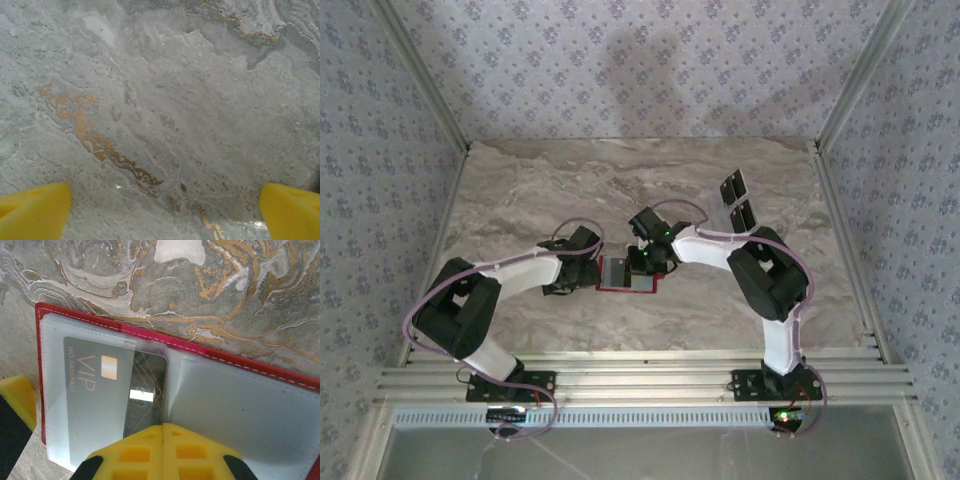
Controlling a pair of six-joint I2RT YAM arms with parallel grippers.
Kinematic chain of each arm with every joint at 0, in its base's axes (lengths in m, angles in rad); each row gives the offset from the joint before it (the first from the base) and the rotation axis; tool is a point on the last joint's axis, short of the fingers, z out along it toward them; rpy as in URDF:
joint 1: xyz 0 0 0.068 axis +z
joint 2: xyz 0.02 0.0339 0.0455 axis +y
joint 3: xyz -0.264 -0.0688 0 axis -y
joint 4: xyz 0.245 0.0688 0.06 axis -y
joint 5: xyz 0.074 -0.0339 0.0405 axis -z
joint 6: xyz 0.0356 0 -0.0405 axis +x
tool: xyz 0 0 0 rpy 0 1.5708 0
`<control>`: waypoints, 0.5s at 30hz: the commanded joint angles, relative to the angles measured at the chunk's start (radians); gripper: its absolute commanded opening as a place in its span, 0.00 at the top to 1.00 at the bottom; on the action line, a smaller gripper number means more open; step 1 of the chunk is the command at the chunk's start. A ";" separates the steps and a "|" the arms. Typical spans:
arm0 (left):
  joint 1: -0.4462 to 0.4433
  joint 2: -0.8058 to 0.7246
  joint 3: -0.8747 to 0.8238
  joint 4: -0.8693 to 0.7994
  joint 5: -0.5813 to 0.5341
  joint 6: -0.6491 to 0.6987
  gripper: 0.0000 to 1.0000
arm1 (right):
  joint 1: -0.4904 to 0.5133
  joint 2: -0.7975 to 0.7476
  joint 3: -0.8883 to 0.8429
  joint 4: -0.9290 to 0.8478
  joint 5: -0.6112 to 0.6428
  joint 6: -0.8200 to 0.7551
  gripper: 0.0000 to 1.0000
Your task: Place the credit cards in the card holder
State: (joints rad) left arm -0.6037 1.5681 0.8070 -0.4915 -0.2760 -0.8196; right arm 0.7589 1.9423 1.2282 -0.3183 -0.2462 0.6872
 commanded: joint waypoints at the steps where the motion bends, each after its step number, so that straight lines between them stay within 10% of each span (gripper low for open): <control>1: -0.005 0.035 -0.002 0.002 0.012 0.012 0.03 | 0.013 0.024 0.027 -0.019 0.005 -0.003 1.00; 15: -0.034 0.067 -0.044 0.059 0.048 -0.011 0.04 | 0.048 0.090 0.101 -0.001 -0.038 0.029 1.00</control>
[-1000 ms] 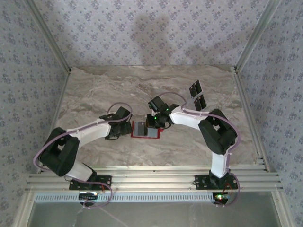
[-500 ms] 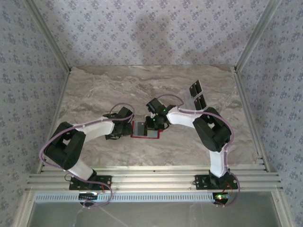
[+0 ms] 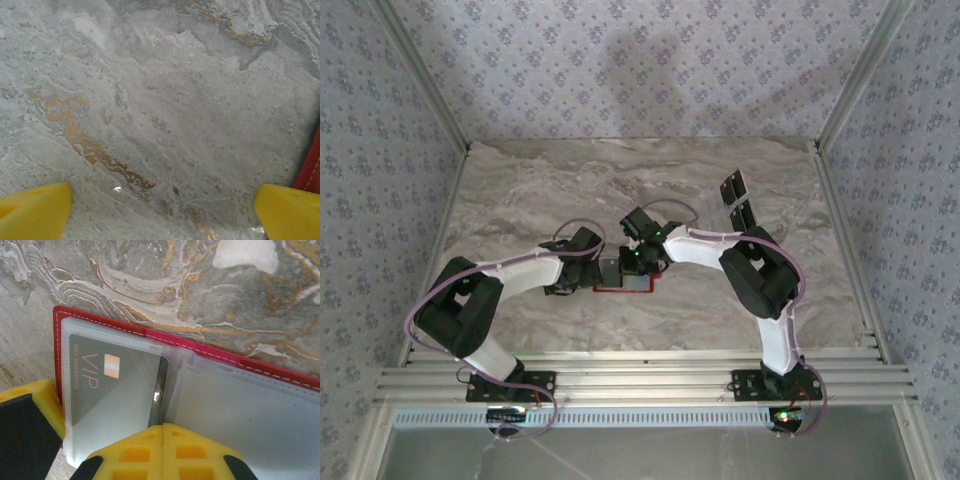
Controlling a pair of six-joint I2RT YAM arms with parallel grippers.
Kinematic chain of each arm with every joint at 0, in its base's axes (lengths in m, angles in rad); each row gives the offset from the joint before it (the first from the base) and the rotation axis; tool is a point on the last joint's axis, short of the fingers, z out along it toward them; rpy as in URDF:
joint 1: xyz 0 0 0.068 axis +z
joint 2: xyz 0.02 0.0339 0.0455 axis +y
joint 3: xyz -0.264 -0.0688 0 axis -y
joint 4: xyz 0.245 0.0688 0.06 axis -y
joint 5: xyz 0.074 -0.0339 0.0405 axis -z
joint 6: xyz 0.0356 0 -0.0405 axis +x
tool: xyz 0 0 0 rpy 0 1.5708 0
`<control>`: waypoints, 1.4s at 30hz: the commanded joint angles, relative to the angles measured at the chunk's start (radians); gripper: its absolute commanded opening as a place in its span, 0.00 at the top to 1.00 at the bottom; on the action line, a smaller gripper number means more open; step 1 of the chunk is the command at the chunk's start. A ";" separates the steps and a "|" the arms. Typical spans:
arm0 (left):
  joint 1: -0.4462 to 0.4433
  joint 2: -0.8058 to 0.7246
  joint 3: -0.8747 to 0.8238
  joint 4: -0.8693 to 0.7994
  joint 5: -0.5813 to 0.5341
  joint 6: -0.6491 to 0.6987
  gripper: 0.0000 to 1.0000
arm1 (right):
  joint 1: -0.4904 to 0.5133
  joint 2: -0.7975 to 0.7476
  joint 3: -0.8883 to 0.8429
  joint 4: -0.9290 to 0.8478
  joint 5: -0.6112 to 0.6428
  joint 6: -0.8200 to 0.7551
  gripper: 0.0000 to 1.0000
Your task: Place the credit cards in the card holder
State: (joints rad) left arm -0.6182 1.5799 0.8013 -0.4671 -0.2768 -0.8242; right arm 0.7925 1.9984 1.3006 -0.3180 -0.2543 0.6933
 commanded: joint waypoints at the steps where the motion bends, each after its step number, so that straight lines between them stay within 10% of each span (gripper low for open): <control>1: -0.022 0.057 -0.042 0.038 0.051 -0.009 0.03 | 0.017 0.039 0.034 0.001 -0.033 0.026 1.00; 42: -0.030 0.084 -0.058 0.064 0.062 -0.024 0.03 | 0.022 -0.049 -0.116 0.084 -0.052 0.067 1.00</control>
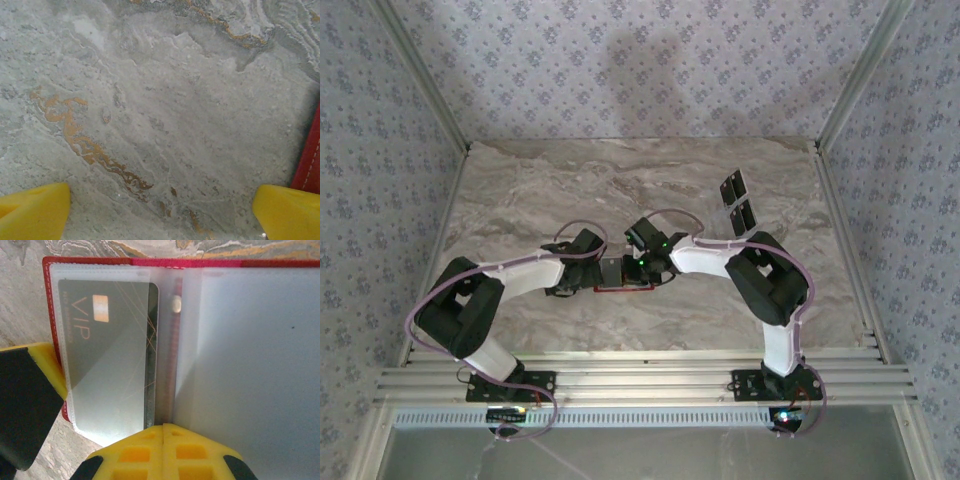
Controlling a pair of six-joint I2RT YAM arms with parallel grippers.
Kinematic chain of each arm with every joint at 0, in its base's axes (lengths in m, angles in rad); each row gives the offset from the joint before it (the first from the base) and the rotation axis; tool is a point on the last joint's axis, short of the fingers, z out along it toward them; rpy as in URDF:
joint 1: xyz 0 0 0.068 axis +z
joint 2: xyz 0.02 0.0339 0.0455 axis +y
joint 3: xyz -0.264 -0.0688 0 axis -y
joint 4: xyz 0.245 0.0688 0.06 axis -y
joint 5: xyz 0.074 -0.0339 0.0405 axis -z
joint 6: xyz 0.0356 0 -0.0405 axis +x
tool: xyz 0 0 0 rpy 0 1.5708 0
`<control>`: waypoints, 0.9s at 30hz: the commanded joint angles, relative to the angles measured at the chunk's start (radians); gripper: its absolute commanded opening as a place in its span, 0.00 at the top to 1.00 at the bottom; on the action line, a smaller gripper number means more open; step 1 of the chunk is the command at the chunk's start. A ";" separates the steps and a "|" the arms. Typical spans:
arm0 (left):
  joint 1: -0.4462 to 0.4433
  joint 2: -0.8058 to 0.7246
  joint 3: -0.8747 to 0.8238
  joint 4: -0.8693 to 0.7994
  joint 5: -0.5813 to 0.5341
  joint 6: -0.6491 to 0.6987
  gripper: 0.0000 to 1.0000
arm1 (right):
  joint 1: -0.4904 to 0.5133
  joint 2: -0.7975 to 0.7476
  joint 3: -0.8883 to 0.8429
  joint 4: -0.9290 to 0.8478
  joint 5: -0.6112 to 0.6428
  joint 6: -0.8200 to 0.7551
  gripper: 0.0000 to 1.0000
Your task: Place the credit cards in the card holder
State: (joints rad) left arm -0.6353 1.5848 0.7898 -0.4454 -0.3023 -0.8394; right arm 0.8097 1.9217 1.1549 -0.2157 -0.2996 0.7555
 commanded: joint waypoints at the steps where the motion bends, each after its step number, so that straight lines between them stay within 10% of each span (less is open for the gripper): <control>1: -0.013 0.080 -0.046 0.043 0.089 -0.009 0.04 | 0.009 0.031 0.029 -0.020 -0.009 0.004 1.00; 17: -0.004 0.021 -0.026 -0.012 0.062 -0.002 0.02 | 0.007 -0.028 0.069 -0.011 -0.035 0.005 0.99; 27: 0.099 -0.177 0.031 -0.105 0.074 0.040 0.00 | -0.084 -0.257 -0.014 -0.141 0.051 -0.075 0.54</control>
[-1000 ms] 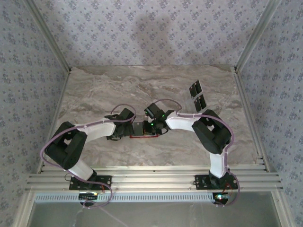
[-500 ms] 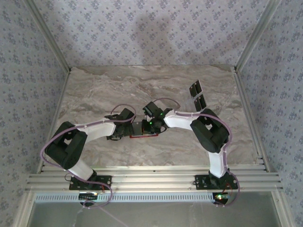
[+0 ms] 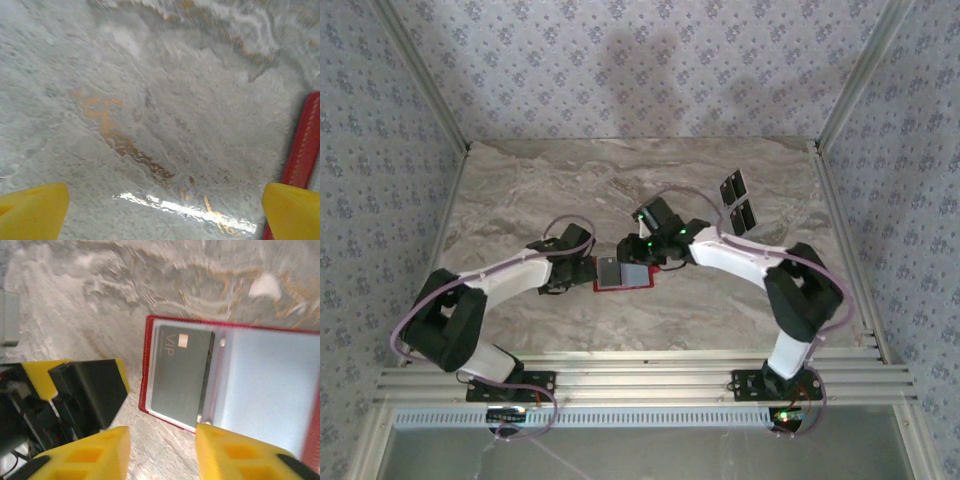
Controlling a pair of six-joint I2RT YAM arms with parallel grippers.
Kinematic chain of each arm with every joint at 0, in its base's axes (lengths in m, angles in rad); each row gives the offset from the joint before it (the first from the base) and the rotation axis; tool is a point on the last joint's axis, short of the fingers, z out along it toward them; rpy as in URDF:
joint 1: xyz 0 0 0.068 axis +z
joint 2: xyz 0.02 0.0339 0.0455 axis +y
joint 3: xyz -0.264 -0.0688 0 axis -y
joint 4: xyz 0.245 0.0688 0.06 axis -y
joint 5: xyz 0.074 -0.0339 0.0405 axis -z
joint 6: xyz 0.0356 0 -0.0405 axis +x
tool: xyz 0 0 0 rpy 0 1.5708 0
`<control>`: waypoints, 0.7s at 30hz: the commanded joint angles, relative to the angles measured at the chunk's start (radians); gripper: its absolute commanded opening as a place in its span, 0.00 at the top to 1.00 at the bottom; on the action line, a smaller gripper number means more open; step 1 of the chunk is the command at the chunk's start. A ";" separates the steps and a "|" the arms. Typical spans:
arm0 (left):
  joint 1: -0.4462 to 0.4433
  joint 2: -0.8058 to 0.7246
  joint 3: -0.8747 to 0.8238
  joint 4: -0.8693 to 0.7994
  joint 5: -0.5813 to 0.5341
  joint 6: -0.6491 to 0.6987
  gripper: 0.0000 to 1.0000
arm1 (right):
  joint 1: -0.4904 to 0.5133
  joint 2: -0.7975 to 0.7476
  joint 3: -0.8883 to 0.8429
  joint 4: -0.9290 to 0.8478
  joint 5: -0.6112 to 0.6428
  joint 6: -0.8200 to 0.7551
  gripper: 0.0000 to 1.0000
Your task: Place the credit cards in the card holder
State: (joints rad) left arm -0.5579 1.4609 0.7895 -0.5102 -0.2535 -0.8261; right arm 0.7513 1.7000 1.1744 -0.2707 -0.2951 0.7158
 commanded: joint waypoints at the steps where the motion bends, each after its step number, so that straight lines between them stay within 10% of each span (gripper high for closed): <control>1: 0.029 -0.065 0.032 -0.026 0.044 0.037 0.00 | -0.040 -0.046 -0.041 -0.106 0.065 -0.051 0.51; 13: 0.061 -0.054 -0.012 0.275 0.346 0.059 0.00 | -0.108 0.037 -0.012 -0.215 0.221 -0.196 0.39; 21: 0.061 -0.005 -0.035 0.365 0.402 0.051 0.00 | -0.117 0.106 0.007 -0.193 0.197 -0.207 0.56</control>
State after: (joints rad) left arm -0.5037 1.4368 0.7677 -0.2119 0.0956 -0.7757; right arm 0.6434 1.7897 1.1526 -0.4454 -0.1074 0.5274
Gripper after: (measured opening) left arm 0.997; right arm 0.454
